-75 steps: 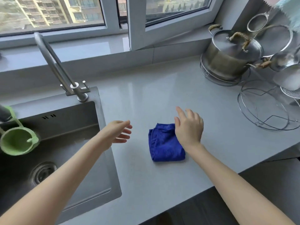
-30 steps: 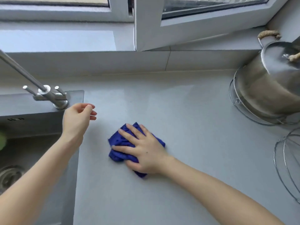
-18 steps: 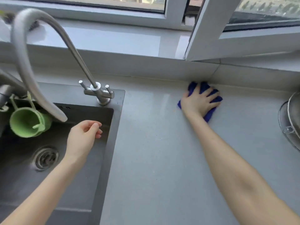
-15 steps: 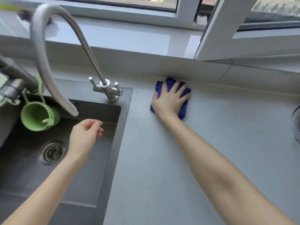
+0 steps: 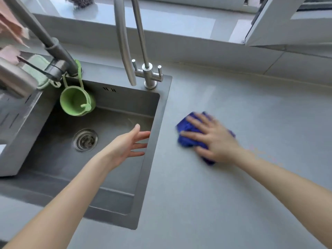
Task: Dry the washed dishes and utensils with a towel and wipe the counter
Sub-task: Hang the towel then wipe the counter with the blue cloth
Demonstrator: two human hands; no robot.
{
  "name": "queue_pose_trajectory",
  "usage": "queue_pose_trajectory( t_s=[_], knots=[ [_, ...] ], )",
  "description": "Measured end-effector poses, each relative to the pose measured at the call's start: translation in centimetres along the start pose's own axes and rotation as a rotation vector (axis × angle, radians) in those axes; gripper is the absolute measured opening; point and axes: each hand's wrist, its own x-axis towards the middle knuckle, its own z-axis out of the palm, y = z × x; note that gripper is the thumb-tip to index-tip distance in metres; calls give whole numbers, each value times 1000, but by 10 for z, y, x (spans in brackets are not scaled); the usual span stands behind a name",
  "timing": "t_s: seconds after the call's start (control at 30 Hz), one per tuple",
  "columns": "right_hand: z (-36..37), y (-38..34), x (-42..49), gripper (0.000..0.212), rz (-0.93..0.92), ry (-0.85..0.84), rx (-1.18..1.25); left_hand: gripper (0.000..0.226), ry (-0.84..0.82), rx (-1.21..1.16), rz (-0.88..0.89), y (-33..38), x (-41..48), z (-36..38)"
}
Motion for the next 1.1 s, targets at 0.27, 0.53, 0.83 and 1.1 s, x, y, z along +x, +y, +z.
queue_pose_trajectory(
  t_s=[0.27,0.53,0.83,1.1],
  knots=[
    [0,-78,61,54,915,32,40,49,56,94,64,-28,-32,-18],
    [16,-171,-52,47,82,-31,14,37,189,-13,129,-60,-64,-65],
    [12,-228,-206,63,1789,143,74,34,179,63,155,-92,-108,-107],
    [43,-373,4,62,1511,168,106,24,276,-19,212,-90,-134,-134]
  ],
)
